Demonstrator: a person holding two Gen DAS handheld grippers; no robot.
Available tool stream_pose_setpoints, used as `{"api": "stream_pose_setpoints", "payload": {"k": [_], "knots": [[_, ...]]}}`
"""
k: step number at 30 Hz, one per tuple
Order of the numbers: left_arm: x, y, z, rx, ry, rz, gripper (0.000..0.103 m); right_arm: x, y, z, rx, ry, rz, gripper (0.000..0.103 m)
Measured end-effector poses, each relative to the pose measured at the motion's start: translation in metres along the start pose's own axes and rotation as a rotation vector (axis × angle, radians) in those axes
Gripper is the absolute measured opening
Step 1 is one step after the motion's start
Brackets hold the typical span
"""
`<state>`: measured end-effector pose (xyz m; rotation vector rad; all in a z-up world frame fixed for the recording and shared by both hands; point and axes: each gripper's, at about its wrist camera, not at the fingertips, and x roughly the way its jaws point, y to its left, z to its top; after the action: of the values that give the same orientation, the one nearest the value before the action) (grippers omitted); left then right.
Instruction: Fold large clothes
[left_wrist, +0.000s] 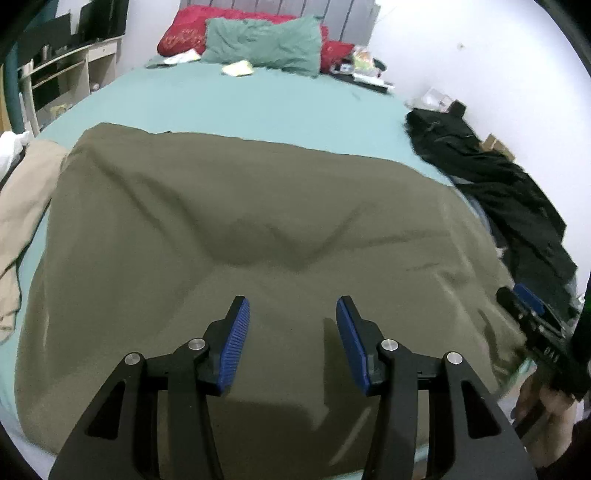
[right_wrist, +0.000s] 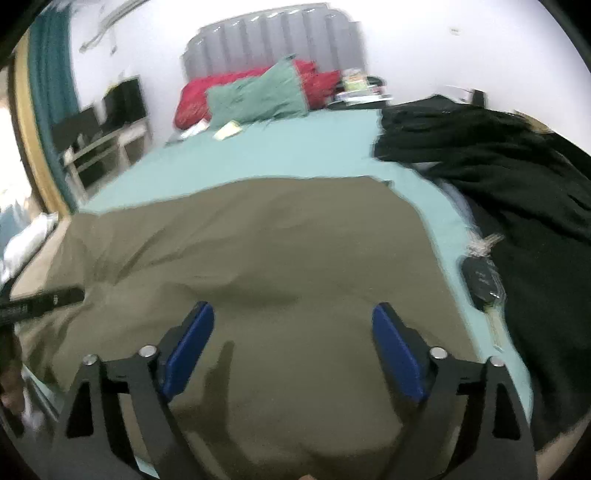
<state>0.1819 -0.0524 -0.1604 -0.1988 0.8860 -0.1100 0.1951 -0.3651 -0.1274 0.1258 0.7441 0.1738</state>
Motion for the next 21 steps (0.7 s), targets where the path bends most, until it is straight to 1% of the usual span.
{"api": "stream_pose_setpoints", "payload": {"k": [2,5,7,10,12,14,15,17,19,20,21], "knots": [[-0.006,-0.007,-0.011,0.015,0.001,-0.008,0.052,-0.017,-0.017,-0.004,0.062,-0.024,-0.019,0.094],[0.002,-0.014,-0.032,0.031,0.050,0.035,0.052,-0.034,-0.043,-0.010,0.160,-0.035,-0.053,0.097],[0.003,-0.017,-0.041,0.026,0.047,0.060,0.052,-0.042,-0.063,-0.018,0.239,-0.019,-0.061,0.098],[0.006,-0.021,-0.045,0.033,0.051,0.093,0.052,-0.040,-0.080,-0.027,0.313,0.028,-0.063,0.098],[0.006,-0.023,-0.042,0.026,0.065,0.110,0.052,-0.032,-0.088,-0.033,0.361,0.069,-0.025,0.098],[0.000,-0.023,-0.034,0.008,0.065,0.115,0.052,-0.023,-0.092,-0.041,0.416,0.108,0.035,0.098],[-0.004,-0.023,-0.032,-0.002,0.053,0.105,0.052,-0.018,-0.094,-0.044,0.462,0.125,0.090,0.099],[-0.015,-0.022,-0.032,-0.013,0.015,0.085,0.052,-0.014,-0.094,-0.045,0.512,0.123,0.144,0.099],[-0.019,-0.025,-0.027,-0.018,-0.018,0.074,0.052,-0.007,-0.086,-0.044,0.523,0.139,0.216,0.099],[-0.022,-0.026,-0.026,-0.022,-0.034,0.061,0.052,-0.003,-0.081,-0.044,0.527,0.152,0.246,0.101],[-0.021,-0.029,-0.023,-0.024,-0.043,0.050,0.052,0.000,-0.078,-0.044,0.526,0.160,0.251,0.103]]}}
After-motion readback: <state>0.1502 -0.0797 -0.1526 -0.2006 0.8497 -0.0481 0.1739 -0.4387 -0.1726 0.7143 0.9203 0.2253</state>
